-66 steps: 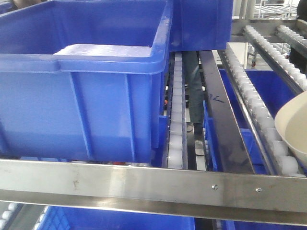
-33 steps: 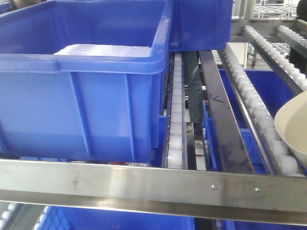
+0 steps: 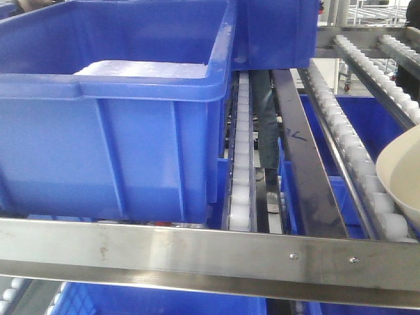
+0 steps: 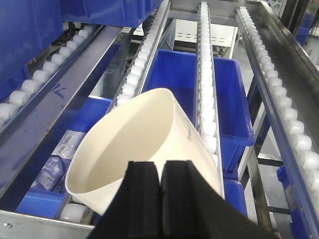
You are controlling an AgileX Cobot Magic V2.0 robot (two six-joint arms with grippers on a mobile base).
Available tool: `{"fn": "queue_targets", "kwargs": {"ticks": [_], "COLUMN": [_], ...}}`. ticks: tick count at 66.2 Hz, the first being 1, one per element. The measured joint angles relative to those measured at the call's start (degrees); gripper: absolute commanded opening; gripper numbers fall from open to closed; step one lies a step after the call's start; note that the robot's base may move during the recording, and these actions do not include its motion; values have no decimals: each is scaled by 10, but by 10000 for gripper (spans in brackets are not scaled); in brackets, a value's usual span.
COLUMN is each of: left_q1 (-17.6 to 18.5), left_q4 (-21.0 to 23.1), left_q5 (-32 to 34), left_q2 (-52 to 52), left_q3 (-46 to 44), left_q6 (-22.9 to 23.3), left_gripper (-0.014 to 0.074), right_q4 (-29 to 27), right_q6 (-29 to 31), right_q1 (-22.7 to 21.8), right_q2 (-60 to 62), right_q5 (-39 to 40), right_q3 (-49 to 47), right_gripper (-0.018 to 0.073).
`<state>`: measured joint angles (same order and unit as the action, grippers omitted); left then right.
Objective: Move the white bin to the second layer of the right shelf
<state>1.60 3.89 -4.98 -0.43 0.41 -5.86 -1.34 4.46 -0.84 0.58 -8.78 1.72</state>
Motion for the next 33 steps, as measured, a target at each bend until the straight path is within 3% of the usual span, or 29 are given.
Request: {"fn": "queue_targets", "kwargs": {"ticks": [33], "left_q1": [0], "left_q4": [0], "left_q5": [0], "left_q2": [0], "left_q3": [0], "left_q6": [0], "left_gripper": [85], "right_q4": [0], "right_q6": [0], "right_q1": [0], "right_q2": [0], "right_q5": [0], "right_q3": [0], "right_gripper": [73]}}
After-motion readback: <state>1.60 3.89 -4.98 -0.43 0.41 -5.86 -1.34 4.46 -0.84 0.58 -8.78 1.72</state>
